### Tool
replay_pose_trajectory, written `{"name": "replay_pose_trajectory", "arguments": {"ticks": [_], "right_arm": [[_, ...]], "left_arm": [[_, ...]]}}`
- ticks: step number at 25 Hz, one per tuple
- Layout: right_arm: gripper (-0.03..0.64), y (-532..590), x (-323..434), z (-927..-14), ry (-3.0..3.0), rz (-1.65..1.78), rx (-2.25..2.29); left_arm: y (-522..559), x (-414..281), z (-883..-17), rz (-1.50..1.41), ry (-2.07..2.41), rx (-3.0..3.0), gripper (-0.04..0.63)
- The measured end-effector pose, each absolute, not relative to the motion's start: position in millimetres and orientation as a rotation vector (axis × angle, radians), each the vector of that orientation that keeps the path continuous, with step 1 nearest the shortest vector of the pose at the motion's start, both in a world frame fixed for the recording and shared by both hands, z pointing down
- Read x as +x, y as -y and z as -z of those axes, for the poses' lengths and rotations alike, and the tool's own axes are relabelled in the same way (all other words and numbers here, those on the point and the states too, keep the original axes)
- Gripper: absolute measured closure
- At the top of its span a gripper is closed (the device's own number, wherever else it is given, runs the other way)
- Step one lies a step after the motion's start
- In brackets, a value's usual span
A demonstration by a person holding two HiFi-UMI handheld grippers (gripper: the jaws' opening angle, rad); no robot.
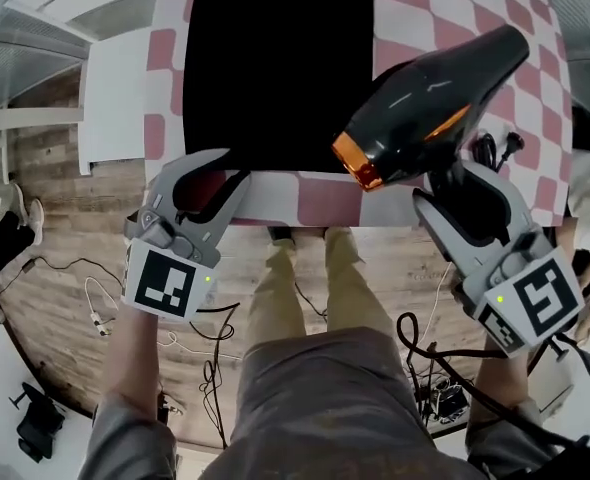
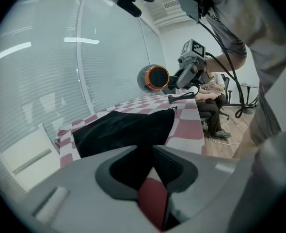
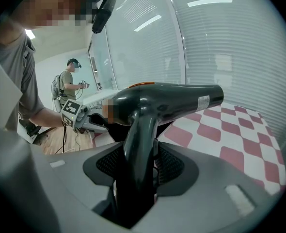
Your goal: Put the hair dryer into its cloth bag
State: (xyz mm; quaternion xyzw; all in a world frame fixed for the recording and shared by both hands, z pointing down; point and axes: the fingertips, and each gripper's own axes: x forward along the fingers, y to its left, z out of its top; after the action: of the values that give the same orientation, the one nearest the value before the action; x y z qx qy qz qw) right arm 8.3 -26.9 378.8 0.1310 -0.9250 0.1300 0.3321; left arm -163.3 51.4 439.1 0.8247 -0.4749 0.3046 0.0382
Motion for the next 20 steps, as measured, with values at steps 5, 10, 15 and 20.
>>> {"name": "replay_pose_trajectory", "arguments": {"ticks": [5,10,15,20], "right_arm": [[0.399,25.8,9.2,-386.0,2.414,-0.348,0.337],[0.399,26.4,6.9,-388.2,2.413,-0.348,0.321],[0.399,25.7,7.9,-381.9,2.414,-0.342,0.303],[0.399,24.5,10.9,-383.1,2.415,-0.337,0.282]], "left_arm": [[-50.3,-165.9,-449.7,-0.989,1.453,2.486,0.569],[-54.4,-158.2,-461.5,-1.022,1.371,2.478,0.471],[-51.4,-155.7,-460.5,-1.041,1.29,2.431,0.496],[-46.8,-156.9,-459.0,-0.994,1.261,2.406,0.563]]}}
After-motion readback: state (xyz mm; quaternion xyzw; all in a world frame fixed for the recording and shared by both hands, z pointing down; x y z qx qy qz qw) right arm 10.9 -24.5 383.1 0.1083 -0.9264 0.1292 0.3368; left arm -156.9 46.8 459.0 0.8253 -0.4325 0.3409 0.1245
